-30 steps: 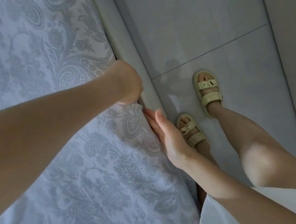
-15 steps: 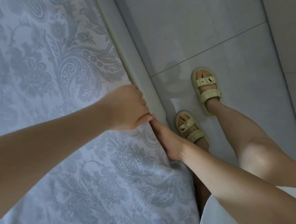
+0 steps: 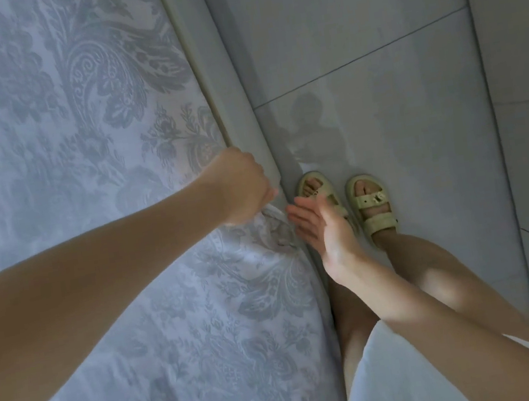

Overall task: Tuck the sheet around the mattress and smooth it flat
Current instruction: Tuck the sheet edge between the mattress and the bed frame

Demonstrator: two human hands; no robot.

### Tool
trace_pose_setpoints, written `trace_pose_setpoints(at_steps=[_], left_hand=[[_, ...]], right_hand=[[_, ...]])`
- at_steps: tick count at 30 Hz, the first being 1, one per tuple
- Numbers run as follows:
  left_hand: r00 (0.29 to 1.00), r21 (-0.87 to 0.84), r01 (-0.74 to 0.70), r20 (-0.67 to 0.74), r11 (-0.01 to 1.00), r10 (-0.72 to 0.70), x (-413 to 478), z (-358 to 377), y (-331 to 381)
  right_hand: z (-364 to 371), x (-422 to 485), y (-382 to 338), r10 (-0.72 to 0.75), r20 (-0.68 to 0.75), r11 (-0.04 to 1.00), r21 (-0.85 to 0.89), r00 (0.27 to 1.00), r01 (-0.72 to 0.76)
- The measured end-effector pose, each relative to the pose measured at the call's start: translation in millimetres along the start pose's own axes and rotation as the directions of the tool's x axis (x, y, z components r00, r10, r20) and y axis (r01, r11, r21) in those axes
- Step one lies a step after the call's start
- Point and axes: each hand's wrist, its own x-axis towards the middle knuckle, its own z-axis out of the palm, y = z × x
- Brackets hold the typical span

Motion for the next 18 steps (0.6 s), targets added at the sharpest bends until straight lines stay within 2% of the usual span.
trace_pose_setpoints(at_steps=[3,7,9,14,16,18], left_hand=[[0.978,-0.004,-0.094,-0.19,0.996,0.091,-13,6,12],[0.967,-0.082,-0.083,-0.247,0.993,0.061,-18,12,8],[0.943,0.004,-0.082,-0.324,0.997,0.079,-15,17,0],[0.989,0.189,0.014,-0.146,0.982,0.014,1,11,4],[0.996,0.145,0.055,-0.082,0.988,-0.043,10,3,8],[0.995,0.126,0.072,-0.076,0.989,-0.063,11,2,4]], right_hand=[[8,2,2,0.013,0.001,0.992,-0.124,1.0,-0.013],[11,-3,7,-0.065,-0.019,0.994,-0.094,0.998,0.063],[13,-11,14,-0.099,0.003,0.995,-0.034,0.995,0.099],[17,-14,28,-0.11,0.132,0.986,0.143,0.985,0.091],[15,-11,25,-0.069,0.198,0.981,0.189,0.978,0.031],[19,-7,20,-0.012,0.296,0.989,0.144,0.955,-0.033]])
